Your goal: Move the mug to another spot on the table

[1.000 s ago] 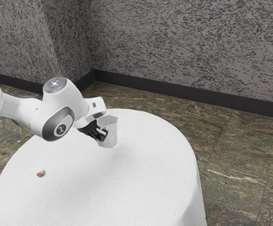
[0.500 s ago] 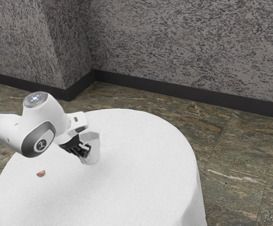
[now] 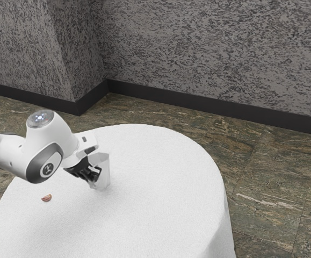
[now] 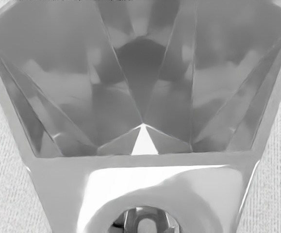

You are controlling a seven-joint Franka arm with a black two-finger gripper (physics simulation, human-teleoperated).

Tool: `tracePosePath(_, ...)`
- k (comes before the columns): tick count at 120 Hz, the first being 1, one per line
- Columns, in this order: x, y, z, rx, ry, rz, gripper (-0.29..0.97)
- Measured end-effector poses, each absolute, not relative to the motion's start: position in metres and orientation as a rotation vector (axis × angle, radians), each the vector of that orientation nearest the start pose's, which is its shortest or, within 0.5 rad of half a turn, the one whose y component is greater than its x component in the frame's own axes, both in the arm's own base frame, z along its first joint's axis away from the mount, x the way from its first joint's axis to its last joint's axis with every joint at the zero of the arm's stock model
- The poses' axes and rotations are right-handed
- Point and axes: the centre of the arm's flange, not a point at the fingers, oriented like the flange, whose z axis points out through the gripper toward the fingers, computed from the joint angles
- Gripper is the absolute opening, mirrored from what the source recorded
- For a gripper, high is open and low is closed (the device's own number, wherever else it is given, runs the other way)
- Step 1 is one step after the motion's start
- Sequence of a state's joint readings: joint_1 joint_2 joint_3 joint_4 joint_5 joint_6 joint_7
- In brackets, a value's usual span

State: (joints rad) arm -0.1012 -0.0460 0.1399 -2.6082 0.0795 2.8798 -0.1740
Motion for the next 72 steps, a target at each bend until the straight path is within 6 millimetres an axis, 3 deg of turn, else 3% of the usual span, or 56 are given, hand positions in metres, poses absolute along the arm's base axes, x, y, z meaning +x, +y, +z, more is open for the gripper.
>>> tracePosePath(34,0.456,0.01,0.303,-3.102,-0.263,-0.49,0.44)
tracePosePath(72,0.439,0.007,0.308,-3.115,-0.411,-0.367,0.63)
